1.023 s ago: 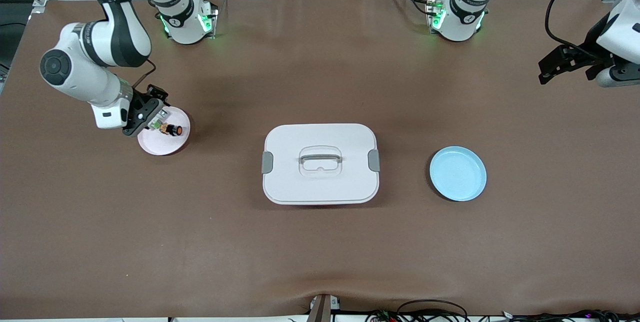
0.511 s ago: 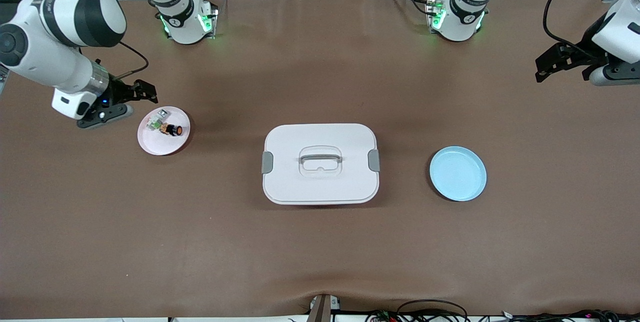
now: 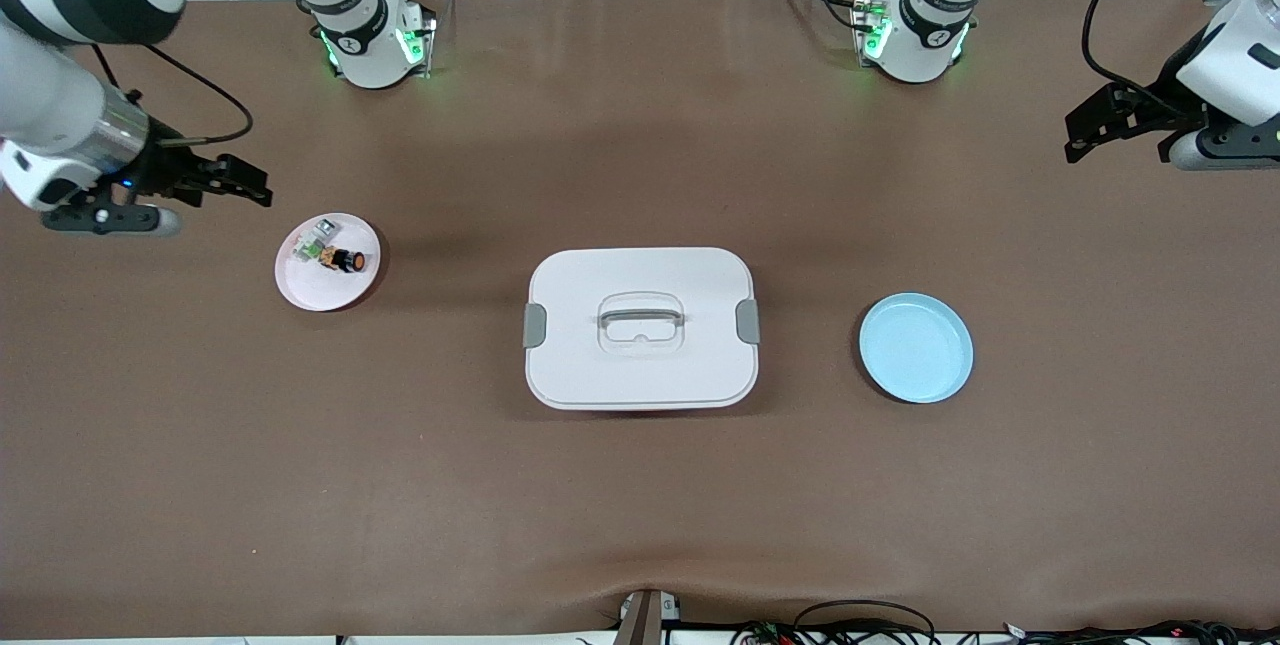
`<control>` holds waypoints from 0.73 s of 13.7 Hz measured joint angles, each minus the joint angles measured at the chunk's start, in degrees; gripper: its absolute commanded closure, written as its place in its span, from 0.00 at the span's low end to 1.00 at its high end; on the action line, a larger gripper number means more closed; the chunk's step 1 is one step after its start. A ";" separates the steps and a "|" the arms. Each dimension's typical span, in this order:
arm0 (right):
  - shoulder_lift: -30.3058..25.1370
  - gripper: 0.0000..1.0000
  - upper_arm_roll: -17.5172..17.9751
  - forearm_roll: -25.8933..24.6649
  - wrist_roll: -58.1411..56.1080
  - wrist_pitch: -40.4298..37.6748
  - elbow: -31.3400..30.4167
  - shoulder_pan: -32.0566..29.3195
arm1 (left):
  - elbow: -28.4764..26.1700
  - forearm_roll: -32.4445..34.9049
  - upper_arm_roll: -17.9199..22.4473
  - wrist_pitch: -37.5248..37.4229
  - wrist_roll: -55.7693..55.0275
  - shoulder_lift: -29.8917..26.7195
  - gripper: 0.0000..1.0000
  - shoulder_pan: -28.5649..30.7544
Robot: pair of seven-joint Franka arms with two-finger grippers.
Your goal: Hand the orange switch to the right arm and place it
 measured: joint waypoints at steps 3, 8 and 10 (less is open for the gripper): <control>0.14 0.00 -0.03 -0.53 2.17 -1.57 5.20 -2.10 | -0.01 -0.11 0.00 0.00 0.00 0.00 0.00 0.00; 1.03 0.00 0.04 -0.58 2.22 -1.82 10.11 -3.58 | 0.10 -0.11 0.01 0.02 0.00 0.00 0.00 0.05; 1.36 0.00 0.16 -0.58 2.22 -2.72 11.37 -3.59 | 0.39 -0.11 0.01 0.02 0.00 -0.05 0.00 0.12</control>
